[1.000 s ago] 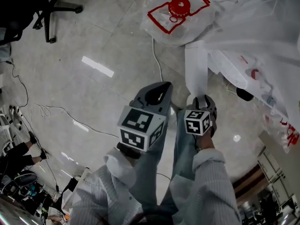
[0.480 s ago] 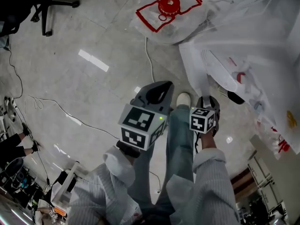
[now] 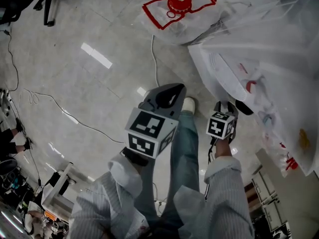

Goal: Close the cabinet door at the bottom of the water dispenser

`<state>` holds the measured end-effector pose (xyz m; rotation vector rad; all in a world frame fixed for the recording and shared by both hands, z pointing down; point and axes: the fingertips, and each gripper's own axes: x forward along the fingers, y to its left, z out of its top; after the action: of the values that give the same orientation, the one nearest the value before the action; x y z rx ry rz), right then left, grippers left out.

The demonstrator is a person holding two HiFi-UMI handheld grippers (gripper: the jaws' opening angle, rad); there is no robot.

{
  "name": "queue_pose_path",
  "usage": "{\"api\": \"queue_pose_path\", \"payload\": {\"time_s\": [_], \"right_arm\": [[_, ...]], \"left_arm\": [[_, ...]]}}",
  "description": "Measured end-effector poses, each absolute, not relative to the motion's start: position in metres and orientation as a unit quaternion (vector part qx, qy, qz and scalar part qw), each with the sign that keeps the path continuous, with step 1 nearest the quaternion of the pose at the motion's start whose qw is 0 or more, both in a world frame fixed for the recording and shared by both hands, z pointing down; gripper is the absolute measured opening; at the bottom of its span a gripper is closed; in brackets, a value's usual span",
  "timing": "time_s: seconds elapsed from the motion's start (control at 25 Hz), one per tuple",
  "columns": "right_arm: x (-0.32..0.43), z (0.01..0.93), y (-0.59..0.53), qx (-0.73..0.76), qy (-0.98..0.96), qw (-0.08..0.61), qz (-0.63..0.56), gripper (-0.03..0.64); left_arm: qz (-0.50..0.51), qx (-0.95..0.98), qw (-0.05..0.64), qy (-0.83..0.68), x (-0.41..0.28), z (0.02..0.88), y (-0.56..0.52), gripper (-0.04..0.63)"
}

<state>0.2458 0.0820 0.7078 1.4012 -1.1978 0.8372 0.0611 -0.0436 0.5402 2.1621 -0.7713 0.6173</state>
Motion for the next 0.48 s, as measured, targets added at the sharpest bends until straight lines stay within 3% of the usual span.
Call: {"api": "queue_pose_path", "payload": {"time_s": [0.48], "right_arm": [[0.2462,0.7077,0.0852,0.605,-0.482,0.528,0.351,0.144]], "left_arm": [[0.229,0.830,0.383,-0.335,0.0539,0.5481,-0.0445,0.009]]}}
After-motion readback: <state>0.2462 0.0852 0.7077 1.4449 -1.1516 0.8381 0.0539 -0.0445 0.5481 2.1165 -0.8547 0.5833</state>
